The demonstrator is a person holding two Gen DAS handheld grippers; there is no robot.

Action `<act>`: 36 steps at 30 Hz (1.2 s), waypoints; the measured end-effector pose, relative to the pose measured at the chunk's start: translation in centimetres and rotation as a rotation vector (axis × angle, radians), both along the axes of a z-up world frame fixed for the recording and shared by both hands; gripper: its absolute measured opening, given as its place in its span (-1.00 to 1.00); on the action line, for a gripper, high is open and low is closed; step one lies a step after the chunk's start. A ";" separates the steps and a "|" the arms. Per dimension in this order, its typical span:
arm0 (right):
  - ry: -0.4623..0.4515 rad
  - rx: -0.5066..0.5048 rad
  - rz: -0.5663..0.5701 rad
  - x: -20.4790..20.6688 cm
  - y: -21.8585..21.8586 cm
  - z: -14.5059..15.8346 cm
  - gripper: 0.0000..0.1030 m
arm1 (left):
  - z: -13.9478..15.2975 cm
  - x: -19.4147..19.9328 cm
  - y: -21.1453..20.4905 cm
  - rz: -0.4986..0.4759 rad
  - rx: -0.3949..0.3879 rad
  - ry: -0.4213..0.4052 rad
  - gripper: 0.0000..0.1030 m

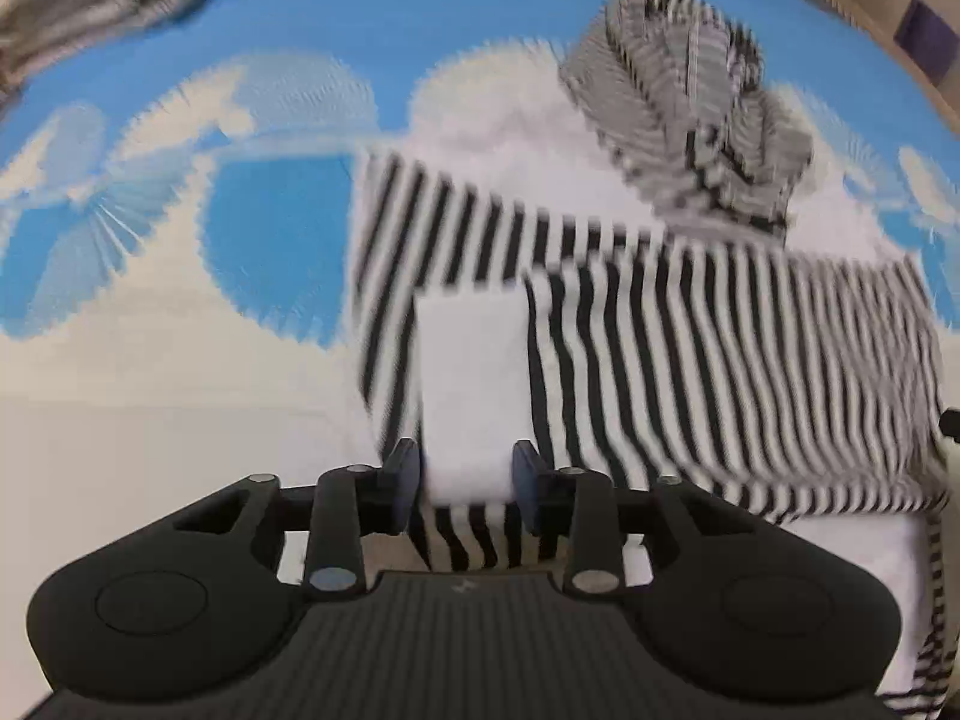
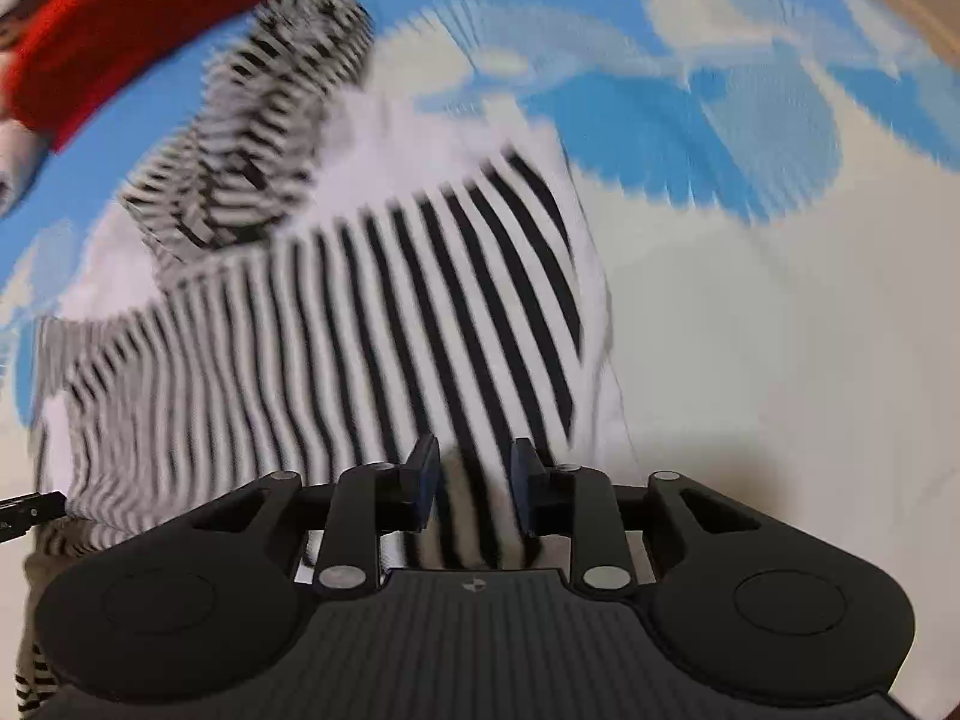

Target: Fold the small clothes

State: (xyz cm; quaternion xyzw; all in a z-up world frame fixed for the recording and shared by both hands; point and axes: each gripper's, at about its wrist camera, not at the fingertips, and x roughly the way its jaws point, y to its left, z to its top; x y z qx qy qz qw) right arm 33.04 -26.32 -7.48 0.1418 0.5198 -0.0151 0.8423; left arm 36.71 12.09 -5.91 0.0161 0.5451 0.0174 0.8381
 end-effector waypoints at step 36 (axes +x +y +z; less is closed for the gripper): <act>-0.134 -0.096 -0.008 0.2 -2.9 3.5 -0.42 | 6.6 18.7 -12.1 -0.138 0.152 -0.459 -0.65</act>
